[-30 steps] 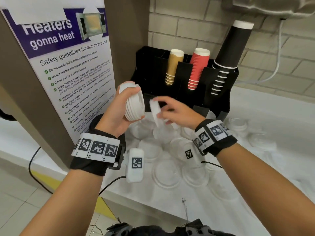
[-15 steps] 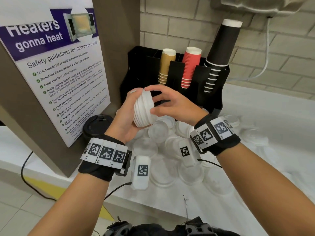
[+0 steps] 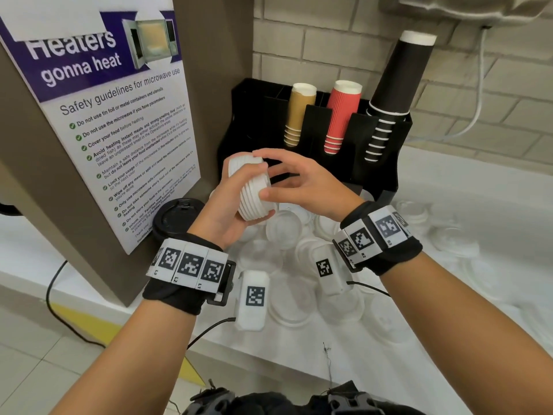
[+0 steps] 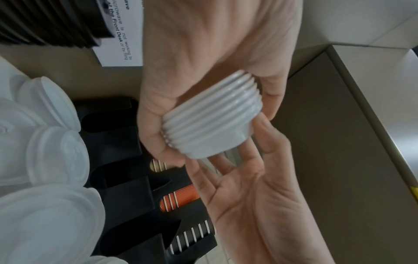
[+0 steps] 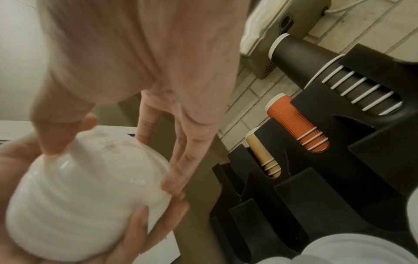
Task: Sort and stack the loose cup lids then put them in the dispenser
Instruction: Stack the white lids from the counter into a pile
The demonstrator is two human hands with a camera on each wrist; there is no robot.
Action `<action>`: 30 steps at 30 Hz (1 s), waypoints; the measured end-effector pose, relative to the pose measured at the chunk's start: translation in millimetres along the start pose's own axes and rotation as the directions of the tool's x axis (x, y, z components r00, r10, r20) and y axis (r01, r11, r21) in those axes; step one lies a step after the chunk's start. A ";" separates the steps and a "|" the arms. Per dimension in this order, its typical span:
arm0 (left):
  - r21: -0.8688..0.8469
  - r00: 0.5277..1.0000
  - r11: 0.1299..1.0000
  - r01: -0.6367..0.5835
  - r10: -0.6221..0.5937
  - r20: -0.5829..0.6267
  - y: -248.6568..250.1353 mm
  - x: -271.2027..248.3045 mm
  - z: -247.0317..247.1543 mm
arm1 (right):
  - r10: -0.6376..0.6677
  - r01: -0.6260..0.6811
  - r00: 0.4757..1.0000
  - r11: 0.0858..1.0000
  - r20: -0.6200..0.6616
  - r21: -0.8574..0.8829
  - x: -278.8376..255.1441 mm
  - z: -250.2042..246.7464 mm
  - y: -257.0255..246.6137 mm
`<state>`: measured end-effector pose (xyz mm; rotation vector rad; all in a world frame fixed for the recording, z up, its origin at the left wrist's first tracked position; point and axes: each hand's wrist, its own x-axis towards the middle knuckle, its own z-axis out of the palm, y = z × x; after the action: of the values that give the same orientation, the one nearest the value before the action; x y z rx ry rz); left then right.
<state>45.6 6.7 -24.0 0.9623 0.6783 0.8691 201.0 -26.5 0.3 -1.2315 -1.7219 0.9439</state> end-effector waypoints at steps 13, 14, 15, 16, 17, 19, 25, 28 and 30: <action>-0.039 0.974 0.989 -0.143 0.134 -0.185 26.4 3.6 -20.4 | 0.549 -0.002 0.797 0.416 0.250 -0.909 12.3 49.7 51.2; -0.033 0.976 0.991 -0.133 0.125 -0.178 25.8 3.0 -18.5 | 0.539 0.003 0.795 0.456 0.279 -0.890 11.5 57.6 56.6; -0.028 0.977 0.992 -0.125 0.118 -0.178 25.1 2.9 -17.2 | 0.529 0.009 0.794 0.483 0.300 -0.875 10.6 63.9 60.3; -0.027 0.976 0.992 -0.125 0.118 -0.185 23.9 2.9 -17.5 | 0.521 0.020 0.794 0.492 0.313 -0.870 10.6 68.8 64.0; -0.030 0.973 0.991 -0.130 0.122 -0.194 22.7 2.9 -19.0 | 0.514 0.029 0.796 0.495 0.319 -0.869 10.4 72.0 67.4; -0.042 0.970 0.990 -0.136 0.124 -0.207 21.5 2.4 -22.5 | 0.505 0.019 0.803 0.510 0.317 -0.860 9.9 73.6 72.5; -0.052 0.970 0.986 -0.158 0.146 -0.193 27.4 0.3 -31.4 | 0.384 -0.115 0.890 0.708 0.244 -0.697 16.1 35.1 66.3; -0.032 0.973 0.988 -0.152 0.144 -0.182 24.3 0.6 -31.0 | 0.327 -0.239 0.934 0.873 0.146 -0.425 14.4 7.6 55.4; -0.022 0.976 0.990 -0.138 0.132 -0.175 19.2 1.2 -27.6 | 0.310 -0.289 0.948 0.935 0.077 -0.205 12.2 -4.0 47.8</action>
<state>17.8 24.7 -18.4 0.9170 0.7507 1.0904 219.6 -2.5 -38.8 -1.6323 -1.7721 1.0563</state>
